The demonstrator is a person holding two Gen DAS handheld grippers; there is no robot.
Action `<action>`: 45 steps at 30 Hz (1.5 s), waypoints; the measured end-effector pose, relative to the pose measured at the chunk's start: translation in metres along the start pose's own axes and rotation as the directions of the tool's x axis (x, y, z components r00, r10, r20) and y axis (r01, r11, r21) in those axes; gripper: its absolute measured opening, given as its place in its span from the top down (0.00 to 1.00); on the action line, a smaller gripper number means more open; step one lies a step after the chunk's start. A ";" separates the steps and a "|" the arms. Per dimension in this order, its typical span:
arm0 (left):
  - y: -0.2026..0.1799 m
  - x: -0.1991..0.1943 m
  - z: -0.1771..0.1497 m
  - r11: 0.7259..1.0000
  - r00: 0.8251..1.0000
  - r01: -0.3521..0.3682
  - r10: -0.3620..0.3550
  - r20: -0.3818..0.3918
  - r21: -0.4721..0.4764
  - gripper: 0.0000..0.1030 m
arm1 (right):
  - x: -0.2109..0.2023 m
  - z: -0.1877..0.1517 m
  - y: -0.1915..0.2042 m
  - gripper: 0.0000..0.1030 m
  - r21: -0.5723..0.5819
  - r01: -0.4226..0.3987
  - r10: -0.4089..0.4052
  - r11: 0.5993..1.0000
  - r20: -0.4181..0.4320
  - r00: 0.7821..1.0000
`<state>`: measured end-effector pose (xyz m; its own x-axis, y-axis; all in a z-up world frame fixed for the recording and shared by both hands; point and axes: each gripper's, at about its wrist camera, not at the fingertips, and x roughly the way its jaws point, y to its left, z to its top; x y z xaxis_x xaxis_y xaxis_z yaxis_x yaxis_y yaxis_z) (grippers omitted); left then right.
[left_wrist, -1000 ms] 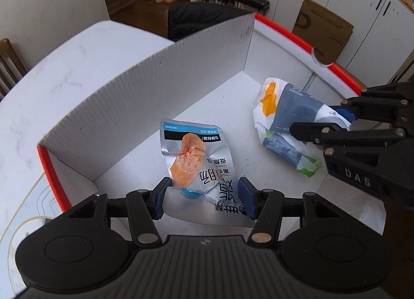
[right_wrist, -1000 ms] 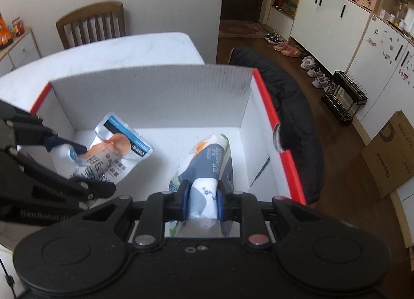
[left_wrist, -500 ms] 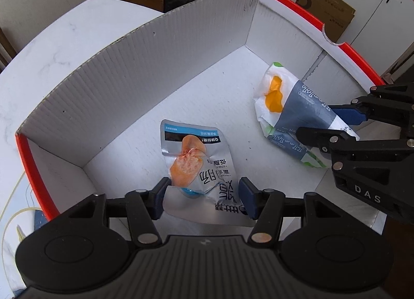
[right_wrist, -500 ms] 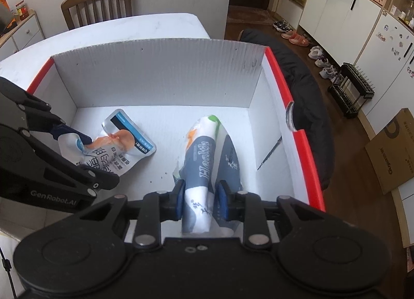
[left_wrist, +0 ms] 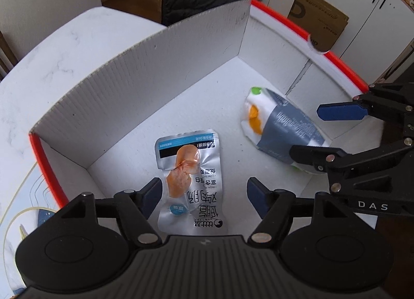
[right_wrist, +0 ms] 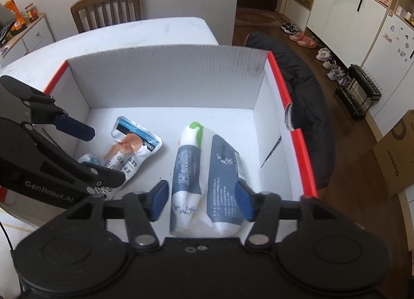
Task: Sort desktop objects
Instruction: 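Lower both items into the red shoebox and open both grippers, then withdraw both grippers from the shoebox back toward the table pile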
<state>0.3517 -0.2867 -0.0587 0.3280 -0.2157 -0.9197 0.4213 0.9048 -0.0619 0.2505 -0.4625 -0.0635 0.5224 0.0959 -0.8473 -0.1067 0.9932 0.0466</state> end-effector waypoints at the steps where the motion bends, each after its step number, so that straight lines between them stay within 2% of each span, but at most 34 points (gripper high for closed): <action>1: -0.001 -0.003 0.001 1.000 1.000 0.000 0.000 0.009 0.001 0.31 | -0.003 0.000 0.000 0.42 -0.001 0.000 0.000 1.000 0.006 1.000; 10: -0.001 -0.040 -0.010 0.999 0.994 0.015 -0.012 0.109 -0.028 0.31 | -0.033 0.002 -0.002 0.38 -0.006 -0.027 0.027 1.000 0.055 0.998; 19: -0.001 -0.087 -0.034 0.997 0.975 0.040 -0.024 0.221 -0.066 0.31 | -0.064 0.003 0.008 0.29 -0.018 -0.081 0.083 0.997 0.108 0.991; 25: 0.004 -0.111 -0.060 0.995 0.964 0.050 -0.026 0.264 -0.083 0.30 | -0.081 -0.002 0.024 0.25 -0.029 -0.101 0.104 0.994 0.136 0.985; 28: 0.008 -0.120 -0.076 0.994 0.960 0.051 -0.023 0.279 -0.093 0.20 | -0.089 -0.004 0.033 0.23 -0.028 -0.112 0.115 0.993 0.153 0.982; 32: 0.015 -0.130 -0.098 0.992 0.957 0.069 -0.036 0.288 -0.104 0.19 | -0.097 -0.007 0.046 0.20 -0.023 -0.117 0.119 0.993 0.166 0.979; 38: 0.030 -0.143 -0.133 0.992 0.951 0.067 -0.031 0.306 -0.109 0.13 | -0.102 -0.012 0.073 0.19 -0.007 -0.125 0.124 0.992 0.172 0.977; 40: 0.038 -0.149 -0.145 0.990 0.949 0.079 -0.038 0.313 -0.120 0.00 | -0.103 -0.013 0.083 0.19 -0.004 -0.124 0.123 0.992 0.170 0.978; 45: 0.058 -0.161 -0.174 0.988 0.950 0.076 -0.029 0.312 -0.138 0.00 | -0.105 -0.018 0.113 0.18 -0.003 -0.123 0.122 0.992 0.163 0.979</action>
<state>0.1760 -0.1359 0.0186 0.5625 -0.3459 -0.7509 0.3247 0.9277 -0.1842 0.1688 -0.3619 0.0211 0.6364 0.2258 -0.7376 -0.1729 0.9736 0.1489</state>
